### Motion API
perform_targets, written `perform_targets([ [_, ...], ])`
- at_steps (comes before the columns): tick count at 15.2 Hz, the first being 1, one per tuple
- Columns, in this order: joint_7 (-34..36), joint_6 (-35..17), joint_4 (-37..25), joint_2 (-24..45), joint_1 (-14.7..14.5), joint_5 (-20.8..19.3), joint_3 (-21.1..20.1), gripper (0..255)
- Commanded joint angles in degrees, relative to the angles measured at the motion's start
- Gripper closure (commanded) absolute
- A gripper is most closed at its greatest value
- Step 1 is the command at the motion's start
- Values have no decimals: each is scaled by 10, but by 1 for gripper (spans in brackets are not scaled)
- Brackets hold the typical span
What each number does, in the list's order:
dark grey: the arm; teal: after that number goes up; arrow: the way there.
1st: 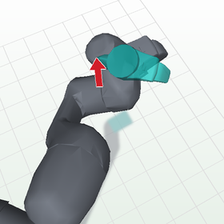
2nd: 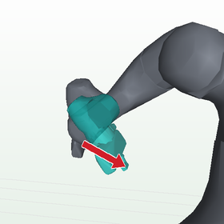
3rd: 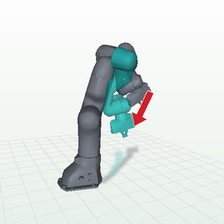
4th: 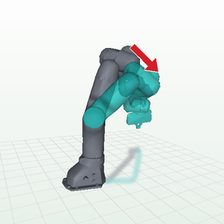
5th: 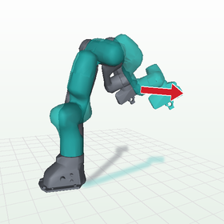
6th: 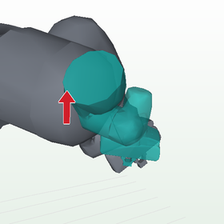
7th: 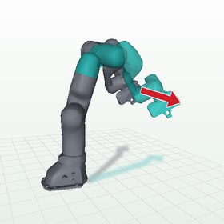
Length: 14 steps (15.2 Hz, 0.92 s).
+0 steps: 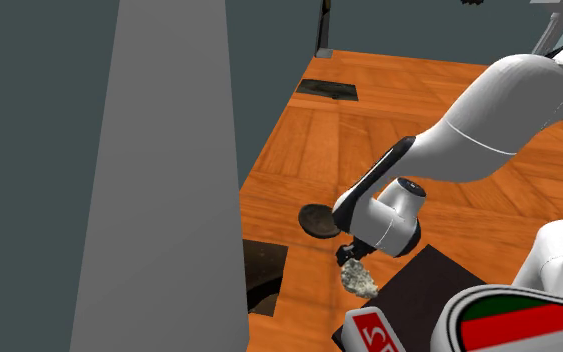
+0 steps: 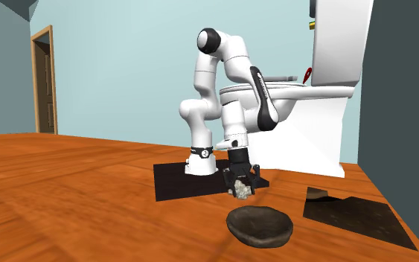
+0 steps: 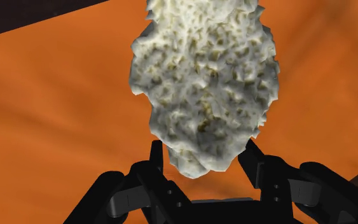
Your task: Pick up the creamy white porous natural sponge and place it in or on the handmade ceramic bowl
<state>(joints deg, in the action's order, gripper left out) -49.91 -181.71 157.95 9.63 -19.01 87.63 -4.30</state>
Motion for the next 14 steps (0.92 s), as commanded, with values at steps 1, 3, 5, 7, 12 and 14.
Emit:
perform_targets([
  [1, 126, 4, 31, -28, -8, -128, 12, 255],
  [3, 253, 12, 64, -62, -37, -269, 57, 255],
  [5, 400, 18, 96, -98, -57, -446, 108, 255],
  [7, 544, 31, 119, -133, -26, -634, 122, 255],
  [12, 626, 93, 130, -204, 84, -742, 40, 255],
  [14, 638, 119, 131, -231, 99, -757, 29, 255],
])
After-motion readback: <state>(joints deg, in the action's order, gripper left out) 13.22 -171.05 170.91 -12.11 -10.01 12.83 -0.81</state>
